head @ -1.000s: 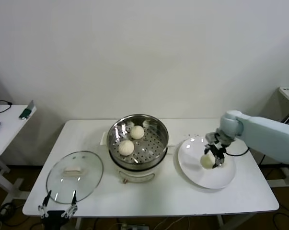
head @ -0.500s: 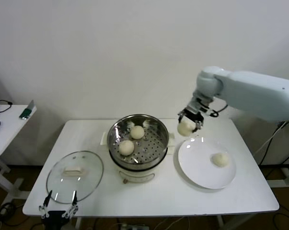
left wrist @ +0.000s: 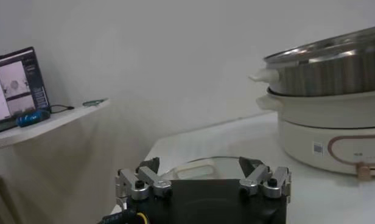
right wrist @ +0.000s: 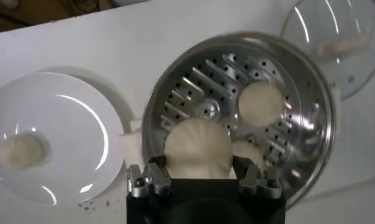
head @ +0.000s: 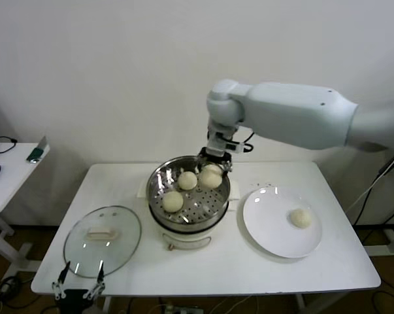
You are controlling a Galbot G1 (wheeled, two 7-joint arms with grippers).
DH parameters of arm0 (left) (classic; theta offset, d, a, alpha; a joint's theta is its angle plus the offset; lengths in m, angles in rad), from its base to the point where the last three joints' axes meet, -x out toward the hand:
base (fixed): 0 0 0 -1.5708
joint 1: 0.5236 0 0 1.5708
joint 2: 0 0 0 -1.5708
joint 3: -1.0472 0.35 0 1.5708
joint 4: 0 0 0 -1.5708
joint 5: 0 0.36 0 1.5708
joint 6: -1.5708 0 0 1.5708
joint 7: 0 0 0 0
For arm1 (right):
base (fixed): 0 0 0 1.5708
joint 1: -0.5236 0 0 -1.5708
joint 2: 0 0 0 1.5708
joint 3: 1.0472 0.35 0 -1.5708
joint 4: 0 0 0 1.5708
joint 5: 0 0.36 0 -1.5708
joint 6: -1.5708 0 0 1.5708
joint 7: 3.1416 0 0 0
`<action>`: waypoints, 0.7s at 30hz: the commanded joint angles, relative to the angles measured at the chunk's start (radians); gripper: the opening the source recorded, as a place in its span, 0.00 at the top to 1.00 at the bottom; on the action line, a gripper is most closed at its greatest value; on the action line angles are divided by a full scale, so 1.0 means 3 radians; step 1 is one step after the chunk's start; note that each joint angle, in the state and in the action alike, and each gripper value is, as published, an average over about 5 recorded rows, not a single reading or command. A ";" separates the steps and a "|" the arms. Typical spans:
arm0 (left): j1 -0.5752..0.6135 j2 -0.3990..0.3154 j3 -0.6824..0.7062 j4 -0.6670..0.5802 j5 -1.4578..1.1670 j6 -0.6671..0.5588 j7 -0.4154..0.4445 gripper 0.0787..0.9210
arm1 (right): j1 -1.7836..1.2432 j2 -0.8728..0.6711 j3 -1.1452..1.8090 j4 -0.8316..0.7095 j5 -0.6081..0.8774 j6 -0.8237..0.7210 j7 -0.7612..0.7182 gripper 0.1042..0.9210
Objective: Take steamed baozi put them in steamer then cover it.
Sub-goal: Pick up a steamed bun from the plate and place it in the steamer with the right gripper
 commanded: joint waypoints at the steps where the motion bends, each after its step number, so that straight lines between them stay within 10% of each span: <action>1: 0.0013 0.0026 -0.0004 0.0020 -0.0019 -0.0010 -0.0001 0.12 | -0.0353 0.0472 -0.0075 -0.0044 -0.0341 0.0277 0.0001 0.26; 21: -0.0032 0.0066 0.0028 0.0081 0.0010 0.0012 0.0002 0.12 | -0.0609 0.0502 -0.0139 -0.0082 -0.0552 0.0311 0.0048 0.23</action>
